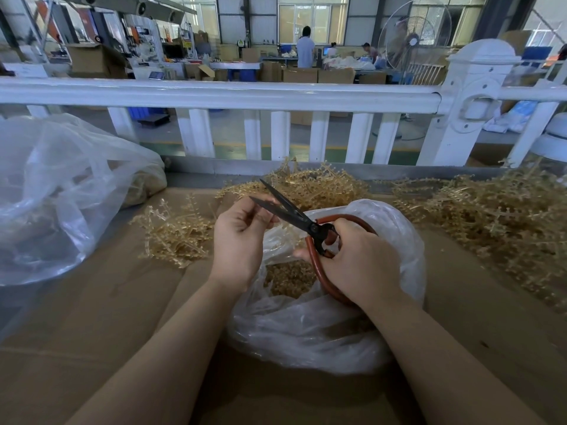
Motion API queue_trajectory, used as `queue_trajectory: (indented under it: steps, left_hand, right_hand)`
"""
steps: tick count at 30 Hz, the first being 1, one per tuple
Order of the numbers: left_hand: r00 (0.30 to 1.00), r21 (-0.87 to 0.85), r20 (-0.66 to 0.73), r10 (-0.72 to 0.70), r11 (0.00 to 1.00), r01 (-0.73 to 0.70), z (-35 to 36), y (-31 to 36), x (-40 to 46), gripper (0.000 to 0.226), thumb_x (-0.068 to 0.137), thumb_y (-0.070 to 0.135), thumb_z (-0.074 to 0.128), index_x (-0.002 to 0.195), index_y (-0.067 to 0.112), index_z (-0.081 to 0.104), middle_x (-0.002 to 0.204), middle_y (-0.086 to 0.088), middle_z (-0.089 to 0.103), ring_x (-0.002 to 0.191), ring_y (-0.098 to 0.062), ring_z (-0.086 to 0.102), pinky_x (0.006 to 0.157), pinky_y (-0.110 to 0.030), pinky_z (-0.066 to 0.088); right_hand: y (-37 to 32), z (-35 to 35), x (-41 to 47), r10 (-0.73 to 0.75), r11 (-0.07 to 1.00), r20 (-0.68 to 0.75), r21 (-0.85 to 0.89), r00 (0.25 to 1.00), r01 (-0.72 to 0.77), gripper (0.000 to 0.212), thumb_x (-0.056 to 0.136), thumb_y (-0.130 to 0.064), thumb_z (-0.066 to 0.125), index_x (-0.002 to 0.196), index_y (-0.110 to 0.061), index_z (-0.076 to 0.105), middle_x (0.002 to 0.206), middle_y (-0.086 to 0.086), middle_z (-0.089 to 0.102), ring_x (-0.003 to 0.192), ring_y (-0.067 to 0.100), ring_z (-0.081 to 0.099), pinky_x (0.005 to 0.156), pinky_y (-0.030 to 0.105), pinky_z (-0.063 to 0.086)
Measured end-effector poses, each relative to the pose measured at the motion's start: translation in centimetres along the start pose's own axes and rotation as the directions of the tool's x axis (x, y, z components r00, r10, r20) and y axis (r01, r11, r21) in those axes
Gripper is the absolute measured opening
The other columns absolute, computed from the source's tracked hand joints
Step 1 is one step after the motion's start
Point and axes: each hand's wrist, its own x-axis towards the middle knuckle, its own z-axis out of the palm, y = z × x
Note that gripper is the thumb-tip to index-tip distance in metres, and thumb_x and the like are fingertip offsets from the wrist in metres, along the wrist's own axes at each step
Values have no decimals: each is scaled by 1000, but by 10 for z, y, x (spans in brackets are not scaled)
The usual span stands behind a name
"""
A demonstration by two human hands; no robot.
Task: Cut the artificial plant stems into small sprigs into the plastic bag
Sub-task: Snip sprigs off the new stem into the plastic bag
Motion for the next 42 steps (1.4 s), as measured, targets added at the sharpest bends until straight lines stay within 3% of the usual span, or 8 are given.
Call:
queue_trajectory:
  steps: [9, 14, 20, 25, 30, 33, 38, 42]
  left_hand:
    - [999, 93, 34, 10, 996, -13, -4, 0, 2, 29, 95, -4, 57, 76, 16, 66, 69, 10, 62, 69, -1, 57, 68, -12, 47]
    - [1000, 114, 26, 18, 993, -21, -4, -1, 2, 32, 95, -2, 58, 72, 20, 65, 68, 10, 64, 68, -2, 57, 67, -13, 47]
    - [1000, 98, 12, 20, 995, -21, -2, 2, 1, 32, 95, -5, 57, 74, 17, 67, 67, 11, 64, 66, 2, 58, 65, -10, 47]
    - [1000, 89, 4, 17, 996, -17, -3, 2, 1, 29, 95, -3, 58, 77, 17, 68, 71, 7, 64, 67, 1, 58, 66, -12, 48]
    - [1000, 65, 2, 16, 998, -16, -3, 2, 2, 27, 96, -1, 58, 79, 17, 69, 70, 8, 64, 68, -1, 58, 67, -13, 48]
    - [1000, 66, 1, 19, 998, -19, -3, 0, 2, 26, 96, 0, 58, 78, 16, 68, 71, 6, 63, 69, -2, 57, 67, -13, 48]
    - [999, -28, -19, -33, 999, 33, -3, -4, 4, 19, 97, 1, 56, 86, 12, 67, 69, 12, 65, 68, 1, 59, 67, -14, 49]
    - [992, -138, -79, -97, 987, 86, -6, -6, 7, 17, 100, 3, 53, 96, 12, 67, 75, 8, 70, 68, -4, 59, 69, -19, 50]
  right_hand:
    - [0, -1, 0, 43, 999, 30, 9, 999, -44, 71, 68, -95, 37, 78, -28, 59, 69, -14, 62, 61, 4, 57, 58, 27, 53]
    - [-2, -5, 1, 38, 999, -1, -17, 999, -38, 63, 69, -92, 41, 68, -30, 49, 58, -18, 48, 50, 0, 45, 47, 19, 35]
    - [-8, -10, 0, -11, 997, -89, -77, 996, 5, 61, 72, -77, 67, 61, -29, 30, 47, -17, 24, 40, 0, 24, 43, 19, 13]
    - [-10, -11, 1, -2, 997, -58, -75, 998, -2, 67, 75, -73, 71, 62, -33, 19, 49, -17, 29, 41, 3, 28, 42, 21, 21]
    - [-11, -12, 2, -4, 999, -62, -41, 998, 1, 64, 76, -71, 71, 60, -31, 23, 50, -14, 37, 42, 7, 37, 41, 25, 33]
    - [-12, -11, 2, -20, 999, -85, -29, 996, 18, 66, 76, -68, 74, 60, -32, 21, 49, -16, 31, 41, 3, 31, 41, 20, 23]
    - [-5, -5, -1, 2, 1000, -76, 22, 997, 0, 53, 76, -71, 70, 62, -30, 39, 50, -20, 34, 43, -2, 35, 45, 13, 22]
    - [0, 1, -1, 116, 970, -7, 215, 993, -112, 45, 77, -70, 69, 88, -26, 71, 66, -20, 61, 62, -4, 59, 56, 6, 42]
